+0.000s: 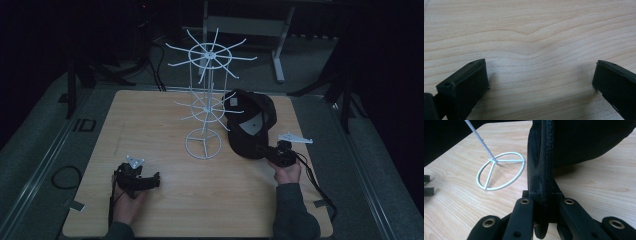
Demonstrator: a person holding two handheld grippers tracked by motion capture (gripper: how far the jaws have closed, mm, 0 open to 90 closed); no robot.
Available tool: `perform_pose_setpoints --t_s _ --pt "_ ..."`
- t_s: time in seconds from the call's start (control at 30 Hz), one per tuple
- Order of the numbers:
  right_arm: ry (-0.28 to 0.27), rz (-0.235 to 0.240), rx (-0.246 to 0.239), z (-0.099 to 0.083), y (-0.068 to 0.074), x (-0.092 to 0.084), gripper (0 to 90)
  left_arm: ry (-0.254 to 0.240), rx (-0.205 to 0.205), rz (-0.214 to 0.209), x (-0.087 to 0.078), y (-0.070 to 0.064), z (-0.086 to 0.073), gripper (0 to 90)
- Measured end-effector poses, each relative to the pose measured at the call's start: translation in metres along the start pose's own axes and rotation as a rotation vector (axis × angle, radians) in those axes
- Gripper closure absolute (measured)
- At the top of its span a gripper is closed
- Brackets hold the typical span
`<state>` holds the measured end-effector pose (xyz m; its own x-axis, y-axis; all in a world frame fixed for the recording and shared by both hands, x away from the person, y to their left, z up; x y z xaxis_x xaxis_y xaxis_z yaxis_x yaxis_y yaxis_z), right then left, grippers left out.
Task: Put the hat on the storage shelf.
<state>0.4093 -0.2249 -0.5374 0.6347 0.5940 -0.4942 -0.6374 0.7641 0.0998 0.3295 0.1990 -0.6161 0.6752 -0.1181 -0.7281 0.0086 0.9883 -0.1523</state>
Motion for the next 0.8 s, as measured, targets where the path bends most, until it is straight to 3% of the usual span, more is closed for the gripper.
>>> perform_pose_setpoints --t_s 0.17,0.57,0.8 --pt "-0.008 -0.022 0.001 0.003 -0.006 0.001 86.2 0.000 0.000 0.001 0.000 0.000 0.000 0.2" --pt "-0.020 -0.065 -0.085 0.031 -0.010 0.010 86.2 -0.001 0.000 0.001 0.000 0.000 0.000 0.2" --pt "-0.040 -0.083 -0.094 0.040 -0.014 0.012 86.2 -0.001 -0.001 0.000 0.000 0.000 0.000 0.2"
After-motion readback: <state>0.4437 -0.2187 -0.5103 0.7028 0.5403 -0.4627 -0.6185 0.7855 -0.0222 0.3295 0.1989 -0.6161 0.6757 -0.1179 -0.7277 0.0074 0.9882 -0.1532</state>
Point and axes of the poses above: each handheld gripper's, and its own axes: x roughly forward along the jaws, z roughly out of its top, y roughly to its left, the point moved 6 cm from there along x, roughly forward along the jaws, and after that the axes turned 12 degrees about -x, right-handed, at the moved point
